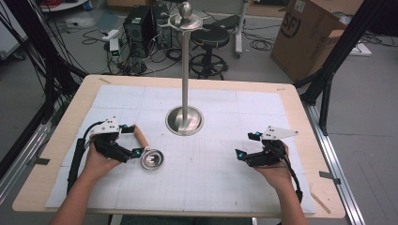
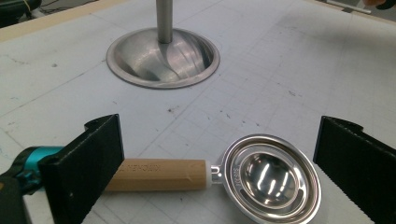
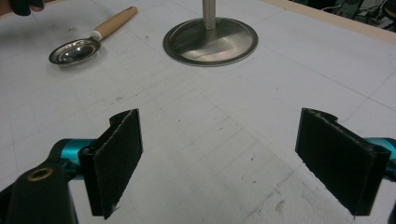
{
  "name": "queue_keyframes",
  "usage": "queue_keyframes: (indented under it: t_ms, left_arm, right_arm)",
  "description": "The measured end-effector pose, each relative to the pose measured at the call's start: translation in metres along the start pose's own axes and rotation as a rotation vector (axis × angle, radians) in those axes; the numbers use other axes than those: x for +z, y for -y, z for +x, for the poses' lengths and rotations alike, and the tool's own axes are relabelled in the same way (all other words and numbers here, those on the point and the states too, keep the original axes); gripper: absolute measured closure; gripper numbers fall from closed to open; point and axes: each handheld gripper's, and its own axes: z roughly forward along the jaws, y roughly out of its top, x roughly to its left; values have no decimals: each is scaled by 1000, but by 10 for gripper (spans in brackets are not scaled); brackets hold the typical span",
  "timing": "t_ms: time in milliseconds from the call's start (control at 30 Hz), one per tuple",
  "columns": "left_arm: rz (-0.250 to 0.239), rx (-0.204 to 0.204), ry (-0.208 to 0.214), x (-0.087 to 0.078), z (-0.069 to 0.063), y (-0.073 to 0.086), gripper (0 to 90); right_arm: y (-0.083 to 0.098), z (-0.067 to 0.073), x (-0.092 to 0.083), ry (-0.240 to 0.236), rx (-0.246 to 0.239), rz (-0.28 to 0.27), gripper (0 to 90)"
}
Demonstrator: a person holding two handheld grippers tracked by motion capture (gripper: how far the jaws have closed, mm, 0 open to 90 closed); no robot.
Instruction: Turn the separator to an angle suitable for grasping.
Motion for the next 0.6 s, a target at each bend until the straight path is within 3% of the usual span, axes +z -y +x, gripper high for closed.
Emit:
queue_keyframes:
  t_ms: [367,600]
  left_arm:
    - [-15,-2,-3,0,2,-1,23]
    - [-42,-3,-33,-1,11,-7,24]
  right_arm:
    - [0,2,-4,12,-9,1,138]
    - [3,2,-5,18,-1,21,138]
